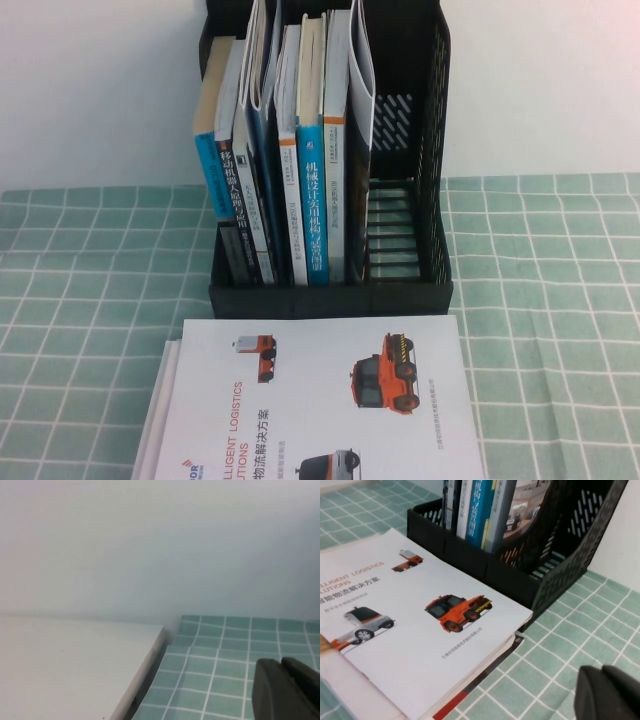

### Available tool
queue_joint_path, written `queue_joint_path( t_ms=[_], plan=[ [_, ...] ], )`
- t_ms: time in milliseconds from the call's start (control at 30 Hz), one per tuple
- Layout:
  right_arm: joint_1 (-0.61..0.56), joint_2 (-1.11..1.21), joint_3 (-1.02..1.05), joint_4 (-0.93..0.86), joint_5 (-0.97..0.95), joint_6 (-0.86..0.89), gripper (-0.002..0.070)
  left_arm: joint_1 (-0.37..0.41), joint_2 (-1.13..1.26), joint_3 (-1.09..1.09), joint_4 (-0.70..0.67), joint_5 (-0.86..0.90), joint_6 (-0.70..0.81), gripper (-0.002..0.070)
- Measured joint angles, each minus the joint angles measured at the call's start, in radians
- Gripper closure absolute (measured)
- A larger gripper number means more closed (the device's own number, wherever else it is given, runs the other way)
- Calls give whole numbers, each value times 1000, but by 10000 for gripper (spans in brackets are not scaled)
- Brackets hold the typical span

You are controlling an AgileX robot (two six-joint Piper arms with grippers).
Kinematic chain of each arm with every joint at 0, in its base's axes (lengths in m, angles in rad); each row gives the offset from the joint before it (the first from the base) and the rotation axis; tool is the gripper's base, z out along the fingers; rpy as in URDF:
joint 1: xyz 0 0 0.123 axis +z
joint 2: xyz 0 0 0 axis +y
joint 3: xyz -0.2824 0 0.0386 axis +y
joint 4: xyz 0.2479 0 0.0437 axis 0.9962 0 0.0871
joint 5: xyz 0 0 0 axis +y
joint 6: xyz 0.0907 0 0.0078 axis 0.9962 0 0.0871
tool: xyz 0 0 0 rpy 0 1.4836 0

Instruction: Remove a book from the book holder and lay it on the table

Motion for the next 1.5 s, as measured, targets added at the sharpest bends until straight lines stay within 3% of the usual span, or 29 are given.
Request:
queue_joint_path(
  t_ms=[200,467,600,700,967,1500],
  plan=[
    [-69,-38,0,-137,-64,88,678,51,0,21,0,9,0,678],
    [-460,-150,0,-157,-65,95,678,54,0,21,2,57,0,678],
    [-592,-180,24,-154,-62,92,678,54,0,21,-14,61,0,677],
    [-622,-180,97,-115,-89,80,678,54,0,21,-89,61,2,677],
    [-628,-180,246,-43,-81,73,678,54,0,21,-478,76,2,677],
    [-628,-180,249,-32,-32,74,678,54,0,21,-462,79,2,677]
  ],
)
